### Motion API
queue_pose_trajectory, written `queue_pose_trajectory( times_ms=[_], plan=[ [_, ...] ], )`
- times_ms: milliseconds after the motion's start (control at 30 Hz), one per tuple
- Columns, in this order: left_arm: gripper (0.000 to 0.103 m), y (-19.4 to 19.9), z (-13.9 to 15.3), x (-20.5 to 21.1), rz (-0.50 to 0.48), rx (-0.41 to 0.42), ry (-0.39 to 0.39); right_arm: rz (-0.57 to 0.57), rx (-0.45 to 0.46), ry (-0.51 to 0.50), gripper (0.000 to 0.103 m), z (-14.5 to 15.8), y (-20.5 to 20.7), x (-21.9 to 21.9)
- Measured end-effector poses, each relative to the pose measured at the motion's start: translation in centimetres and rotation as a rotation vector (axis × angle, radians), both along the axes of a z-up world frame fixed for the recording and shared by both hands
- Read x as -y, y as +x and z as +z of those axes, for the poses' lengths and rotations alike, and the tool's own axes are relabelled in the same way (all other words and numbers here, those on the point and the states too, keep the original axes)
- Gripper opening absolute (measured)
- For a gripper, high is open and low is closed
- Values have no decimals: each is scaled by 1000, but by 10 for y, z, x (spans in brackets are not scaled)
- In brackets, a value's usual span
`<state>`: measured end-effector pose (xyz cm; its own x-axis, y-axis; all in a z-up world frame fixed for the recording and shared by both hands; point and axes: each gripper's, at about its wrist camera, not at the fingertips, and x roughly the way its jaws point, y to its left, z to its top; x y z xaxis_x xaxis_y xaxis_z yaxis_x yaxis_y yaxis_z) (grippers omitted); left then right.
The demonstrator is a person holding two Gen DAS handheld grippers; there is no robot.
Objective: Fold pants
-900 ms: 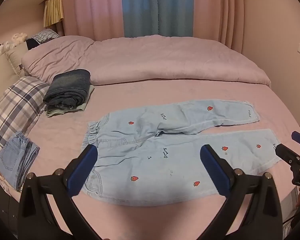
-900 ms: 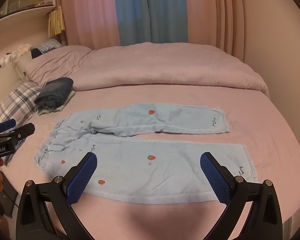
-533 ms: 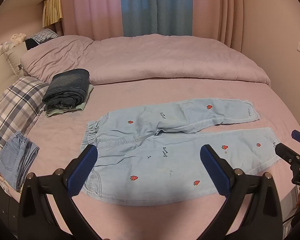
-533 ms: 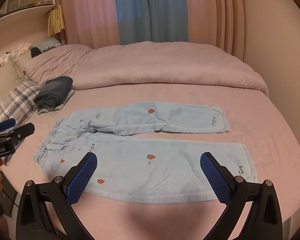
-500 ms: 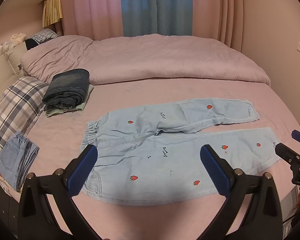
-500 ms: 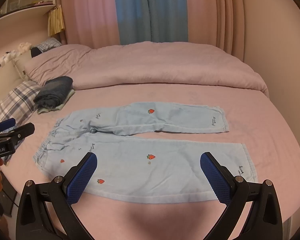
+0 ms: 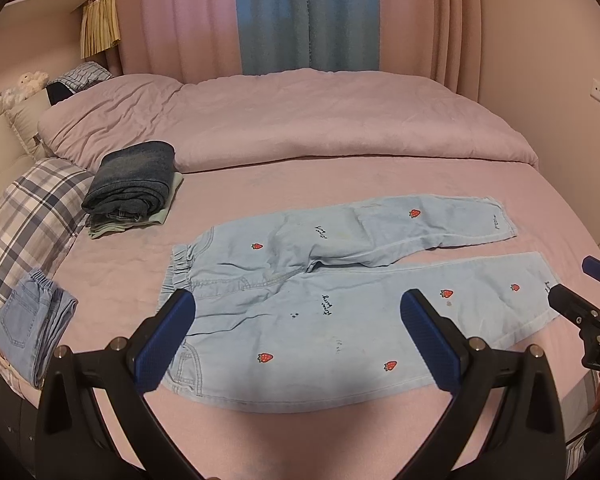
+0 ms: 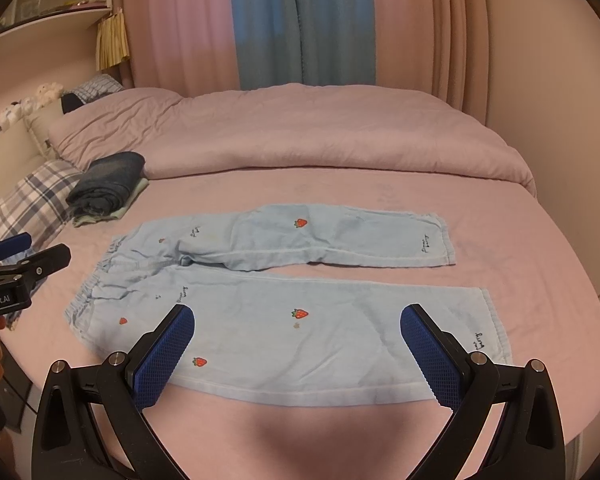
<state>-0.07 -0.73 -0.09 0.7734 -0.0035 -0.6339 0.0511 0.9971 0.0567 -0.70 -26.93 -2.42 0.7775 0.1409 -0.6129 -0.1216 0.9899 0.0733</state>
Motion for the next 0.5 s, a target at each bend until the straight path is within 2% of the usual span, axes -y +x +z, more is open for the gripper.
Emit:
queue_pose_trajectory(
  times_ms=[500],
  plan=[
    [103, 0, 0, 1, -1, 5, -1, 4, -2, 0, 103, 0, 0, 1]
  ],
)
